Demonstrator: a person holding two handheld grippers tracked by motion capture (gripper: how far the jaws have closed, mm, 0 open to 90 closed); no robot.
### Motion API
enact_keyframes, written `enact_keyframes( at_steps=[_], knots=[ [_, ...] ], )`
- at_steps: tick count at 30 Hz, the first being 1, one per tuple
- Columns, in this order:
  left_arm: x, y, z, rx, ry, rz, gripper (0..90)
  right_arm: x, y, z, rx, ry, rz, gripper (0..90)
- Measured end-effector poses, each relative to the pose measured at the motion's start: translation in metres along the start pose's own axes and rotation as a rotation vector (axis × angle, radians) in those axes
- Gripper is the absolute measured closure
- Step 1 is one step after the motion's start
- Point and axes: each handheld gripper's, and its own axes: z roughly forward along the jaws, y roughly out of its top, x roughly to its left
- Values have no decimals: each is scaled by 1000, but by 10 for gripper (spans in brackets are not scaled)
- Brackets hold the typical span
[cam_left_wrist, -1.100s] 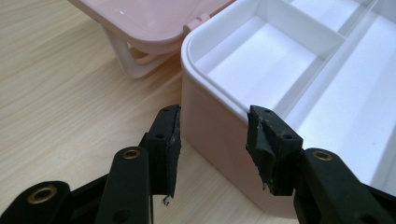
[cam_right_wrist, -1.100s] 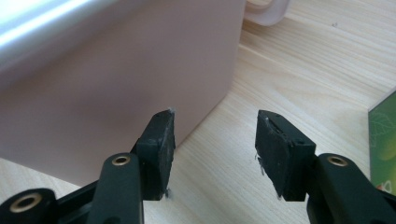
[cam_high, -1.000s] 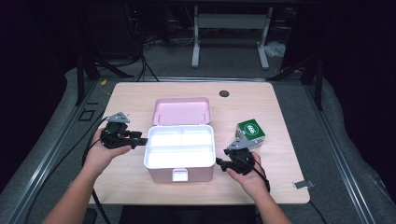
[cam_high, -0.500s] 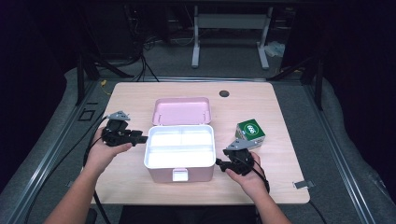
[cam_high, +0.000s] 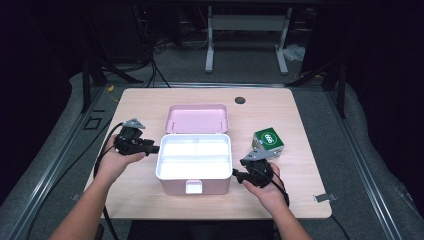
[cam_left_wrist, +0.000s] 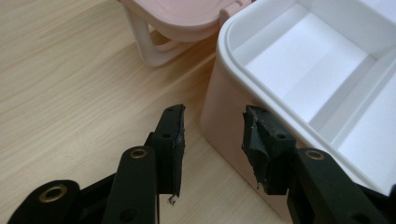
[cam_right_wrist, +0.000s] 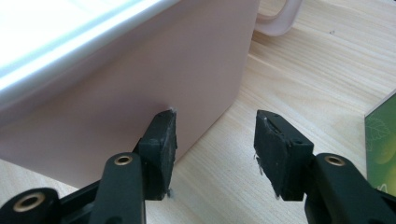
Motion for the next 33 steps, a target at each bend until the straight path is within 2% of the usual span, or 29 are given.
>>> enact_keyframes(
  at_steps=[4, 6, 7, 8, 12, 17, 20, 23, 24, 25, 26, 27, 28, 29, 31, 33],
  knots=[
    [2, 5, -12, -23, -1, 3, 565, 0, 0, 0, -4, 2, 1, 483],
    [1, 9, -18, -33, -19, 15, 563, 0, 0, 0, -4, 1, 0, 484],
    [-3, 15, -22, -36, -35, 41, 559, 0, 0, 0, -3, -1, 2, 486],
    [-3, 15, -22, -36, -35, 41, 558, 0, 0, 0, -3, -1, 2, 486],
    [-15, 27, -22, -13, -67, 118, 558, 0, 1, 0, -6, -3, 2, 488],
    [-33, 41, -13, 59, -117, 254, 594, 0, 1, 0, -7, -2, 1, 488],
    [-40, 49, -9, 92, -144, 303, 625, 0, 1, 0, -9, 2, 3, 484],
    [-48, 59, -5, 146, -161, 383, 653, -1, 1, -1, -14, 2, -1, 480],
    [-50, 62, -4, 159, -161, 397, 653, -1, 1, -1, -14, 2, -1, 480],
    [-55, 69, 0, 198, -175, 440, 701, -2, 0, -2, -12, 2, 5, 480],
    [-55, 69, 0, 198, -175, 440, 710, -2, 0, -2, -12, 2, 5, 480],
    [-60, 75, 4, 252, -181, 467, 713, -3, 0, -2, -13, 2, 2, 480],
    [-60, 75, 4, 252, -181, 467, 714, -3, 0, -2, -13, 2, 2, 480],
    [-64, 78, 7, 285, -172, 501, 714, -4, 0, -2, -13, 2, 2, 481],
    [-69, 83, 12, 323, -165, 528, 714, -4, -1, -3, -15, 0, 5, 480],
    [-76, 89, 18, 367, -176, 568, 719, -5, -1, -3, -16, 1, 9, 480]
  ],
)
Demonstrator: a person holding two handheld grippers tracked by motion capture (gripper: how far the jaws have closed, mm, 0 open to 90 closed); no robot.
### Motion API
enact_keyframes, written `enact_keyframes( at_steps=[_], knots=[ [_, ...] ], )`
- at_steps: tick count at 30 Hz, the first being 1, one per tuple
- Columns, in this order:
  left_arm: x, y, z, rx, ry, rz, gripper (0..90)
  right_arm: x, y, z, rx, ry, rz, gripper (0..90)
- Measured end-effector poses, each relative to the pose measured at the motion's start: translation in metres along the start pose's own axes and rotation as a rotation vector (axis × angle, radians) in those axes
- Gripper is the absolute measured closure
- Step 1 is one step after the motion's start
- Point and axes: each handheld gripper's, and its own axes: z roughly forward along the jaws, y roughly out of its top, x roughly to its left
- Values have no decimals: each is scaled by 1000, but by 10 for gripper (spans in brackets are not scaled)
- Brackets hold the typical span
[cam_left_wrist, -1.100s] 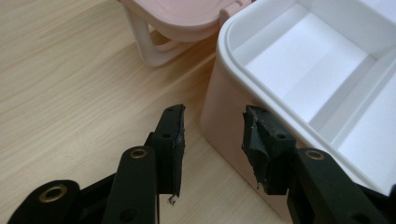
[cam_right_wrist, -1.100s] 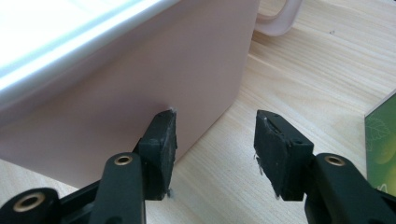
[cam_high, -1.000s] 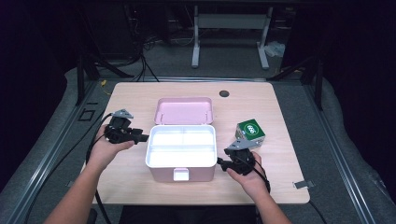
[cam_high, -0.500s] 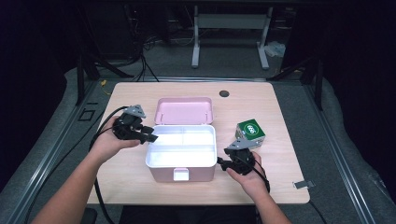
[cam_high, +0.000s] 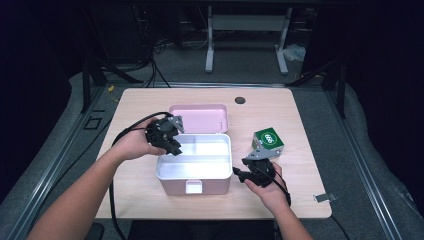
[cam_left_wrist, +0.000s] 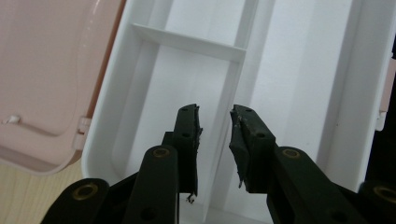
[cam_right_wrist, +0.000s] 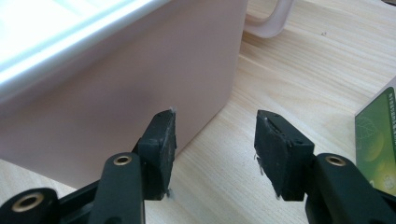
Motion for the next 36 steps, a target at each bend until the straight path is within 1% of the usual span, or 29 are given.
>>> enact_keyframes(
  at_steps=[1, 3, 4, 5, 6, 7, 9, 10, 11, 13, 14, 15, 17, 18, 19, 20, 21, 22, 25, 26, 27, 29, 30, 31, 33, 35, 36],
  knots=[
    [0, 0, 0, 0, 0, 0, 724, 0, 0, 0, 0, 0, 0, 480],
    [-2, 8, 3, 45, -17, 31, 732, -1, 0, 0, 3, -1, -3, 480],
    [-2, 11, 4, 61, -21, 46, 739, -1, -1, 0, 5, -2, -3, 480],
    [-3, 15, 5, 71, -28, 51, 741, -1, -1, 0, 5, -2, -2, 480],
    [-5, 20, 7, 97, -40, 70, 747, -1, -1, 0, 6, -3, -2, 480],
    [-5, 20, 7, 97, -40, 70, 747, -1, -1, 0, 6, -3, -2, 480],
    [-6, 26, 10, 133, -46, 88, 747, -2, -1, -1, 6, -4, -3, 480],
    [-7, 30, 14, 164, -42, 107, 747, -2, -1, -1, 11, 10, -4, 480],
    [-7, 30, 14, 164, -42, 107, 747, -2, -1, -1, 11, 10, -4, 480],
    [-7, 34, 17, 181, -41, 115, 747, -2, -2, -1, 13, 10, -1, 480],
    [-7, 35, 18, 179, -40, 119, 749, -2, -2, -1, 10, -3, 0, 480],
    [-7, 37, 19, 182, -39, 121, 751, -2, -2, -1, 10, -3, -1, 480],
    [-8, 39, 22, 191, -43, 135, 762, -2, -2, -1, 12, -5, -2, 480],
    [-8, 42, 26, 201, -48, 145, 768, -2, -2, -1, 14, -7, -2, 481],
    [-8, 42, 26, 201, -48, 145, 774, -2, -2, -1, 14, -7, -2, 481],
    [-8, 44, 28, 213, -58, 146, 781, -2, -2, 0, 15, -8, -6, 481],
    [-9, 45, 31, 217, -58, 146, 781, -2, -2, 0, 15, -8, -6, 481],
    [-8, 48, 33, 227, -74, 147, 793, -2, -2, 0, 15, -9, -8, 480],
    [-9, 50, 36, 228, -76, 143, 809, -2, -2, 0, 16, -8, -7, 481],
    [-9, 55, 39, 242, -78, 146, 815, -2, -2, 0, 16, -8, -7, 481],
    [-9, 55, 39, 242, -78, 146, 816, -2, -2, 0, 16, -8, -7, 481],
    [-10, 57, 43, 270, -83, 152, 819, -2, -2, 0, 19, -7, -7, 481],
    [-11, 59, 46, 288, -83, 164, 819, -2, -2, 0, 19, -6, -11, 481],
    [-11, 59, 46, 288, -83, 164, 823, -2, -2, 0, 19, -6, -11, 481],
    [-10, 59, 48, 295, -79, 160, 860, -2, -2, 0, 19, -6, -11, 480],
    [-8, 61, 48, 303, -88, 158, 871, -2, -2, 1, 19, -5, -12, 480],
    [-8, 62, 49, 311, -96, 172, 877, -2, -2, 1, 20, -5, -13, 481]
  ],
)
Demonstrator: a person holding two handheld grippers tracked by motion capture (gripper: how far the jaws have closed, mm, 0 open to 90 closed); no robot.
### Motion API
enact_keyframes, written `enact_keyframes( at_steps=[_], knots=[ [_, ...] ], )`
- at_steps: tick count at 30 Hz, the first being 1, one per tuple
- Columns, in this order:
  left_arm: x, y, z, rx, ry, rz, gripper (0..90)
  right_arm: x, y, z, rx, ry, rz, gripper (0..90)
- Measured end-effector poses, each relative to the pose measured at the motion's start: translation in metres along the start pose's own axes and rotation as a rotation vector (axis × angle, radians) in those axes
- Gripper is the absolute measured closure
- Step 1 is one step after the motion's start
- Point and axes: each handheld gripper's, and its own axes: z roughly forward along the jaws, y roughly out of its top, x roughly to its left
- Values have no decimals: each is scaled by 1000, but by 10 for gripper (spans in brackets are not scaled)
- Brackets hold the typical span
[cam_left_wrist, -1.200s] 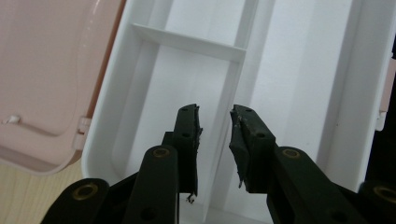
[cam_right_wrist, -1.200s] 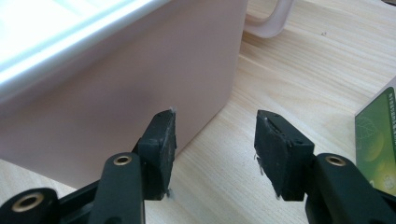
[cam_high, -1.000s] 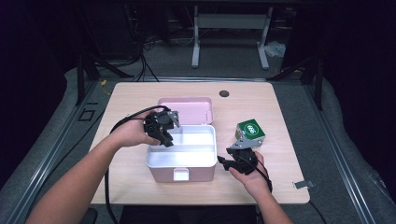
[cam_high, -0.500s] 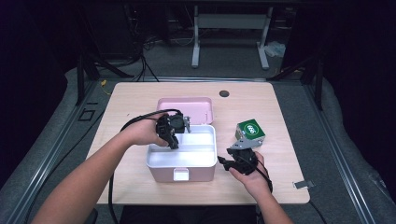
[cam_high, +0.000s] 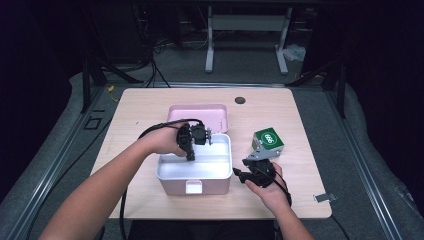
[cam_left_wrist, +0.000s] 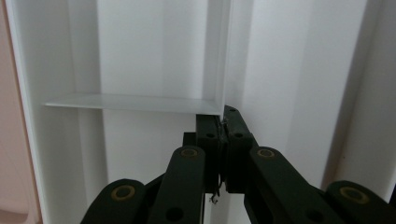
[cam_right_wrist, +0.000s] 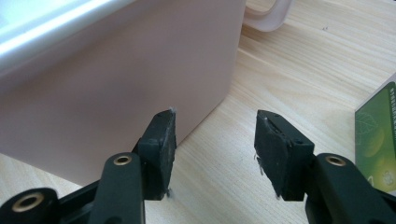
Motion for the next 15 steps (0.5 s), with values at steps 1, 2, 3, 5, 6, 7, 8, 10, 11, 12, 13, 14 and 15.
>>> enact_keyframes(
  at_steps=[1, 2, 3, 5, 6, 7, 8, 10, 11, 12, 13, 14, 15],
  knots=[
    [0, 0, 0, 0, 0, 0, 882, 0, 0, 0, 0, 0, 0, 481],
    [0, 1, 0, 8, 2, 8, 882, 0, 0, 0, 1, 0, -1, 480],
    [-1, 2, 0, 14, 3, 16, 883, 0, 0, 0, 0, 1, -2, 481],
    [-1, 3, 0, 26, 7, 27, 888, 1, 0, 0, -1, 2, 1, 481],
    [-1, 4, 0, 33, 8, 35, 889, 1, 0, 0, -1, 2, -3, 481],
    [-1, 5, 0, 38, 8, 37, 889, 1, 0, 0, -1, 2, -3, 481],
    [-1, 6, 0, 41, 7, 37, 889, 1, 0, 0, 0, 2, -2, 480],
    [-1, 7, 1, 50, 10, 42, 889, 1, 0, 1, -1, 6, -6, 481],
    [-1, 7, 1, 56, 9, 46, 889, 1, 0, 1, -2, 6, -7, 481],
    [-1, 8, 0, 59, 8, 47, 889, 1, 0, 1, -3, 6, -6, 480],
    [0, 8, 1, 59, 5, 47, 890, 1, 0, 1, -2, 6, -6, 481],
    [0, 8, 0, 59, 3, 47, 890, 1, 0, 1, -2, 6, -7, 481],
    [0, 8, 0, 58, 0, 46, 890, 1, 0, 1, -1, 6, -6, 481]
  ],
)
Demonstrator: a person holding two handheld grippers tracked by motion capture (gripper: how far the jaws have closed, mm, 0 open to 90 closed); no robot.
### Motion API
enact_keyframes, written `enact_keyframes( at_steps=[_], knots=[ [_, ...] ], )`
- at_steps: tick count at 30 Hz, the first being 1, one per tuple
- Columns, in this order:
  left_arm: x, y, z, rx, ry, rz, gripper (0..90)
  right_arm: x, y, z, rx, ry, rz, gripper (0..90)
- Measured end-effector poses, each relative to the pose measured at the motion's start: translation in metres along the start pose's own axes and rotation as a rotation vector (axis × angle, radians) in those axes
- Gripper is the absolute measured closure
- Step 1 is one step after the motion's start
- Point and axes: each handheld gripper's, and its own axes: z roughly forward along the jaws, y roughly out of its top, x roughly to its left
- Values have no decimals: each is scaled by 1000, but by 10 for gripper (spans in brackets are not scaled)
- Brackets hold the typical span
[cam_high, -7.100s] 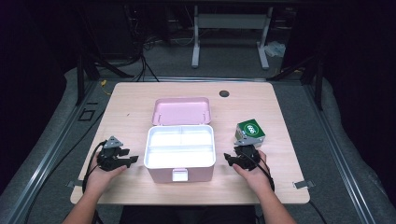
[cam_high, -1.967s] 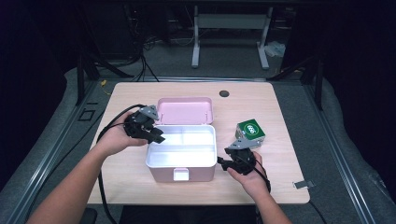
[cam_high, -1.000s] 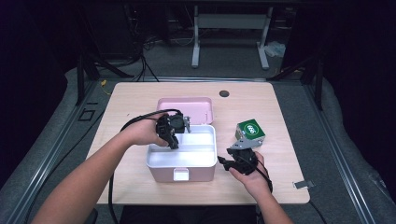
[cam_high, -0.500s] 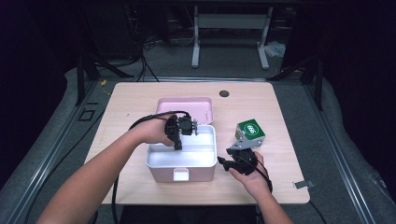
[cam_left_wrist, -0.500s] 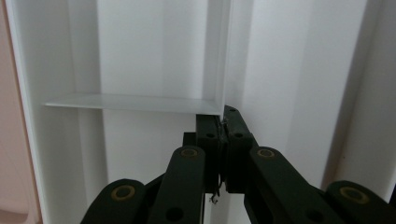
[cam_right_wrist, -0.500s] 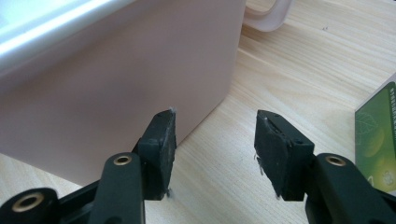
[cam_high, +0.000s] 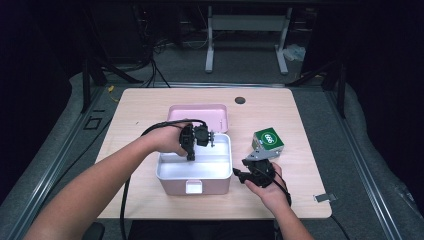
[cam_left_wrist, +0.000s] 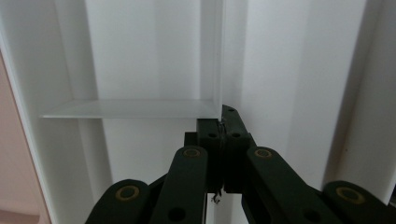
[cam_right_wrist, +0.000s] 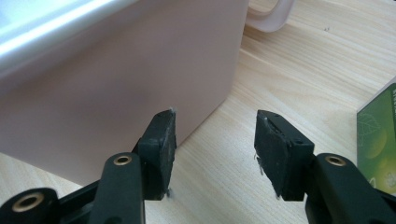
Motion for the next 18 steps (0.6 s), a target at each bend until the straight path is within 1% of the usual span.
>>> enact_keyframes(
  at_steps=[6, 10, 14, 18],
  knots=[
    [0, -1, -1, -5, 2, -3, 891, -1, -1, 1, 3, -3, 3, 481],
    [-1, -2, -3, 3, -1, -2, 892, -1, -1, 1, 4, -1, 4, 481],
    [-2, -3, -5, 4, 8, 1, 891, -1, -1, 2, 5, -1, 2, 481],
    [-3, -4, -9, 9, 16, -13, 891, 0, -1, 2, 5, -3, 1, 481]
  ],
)
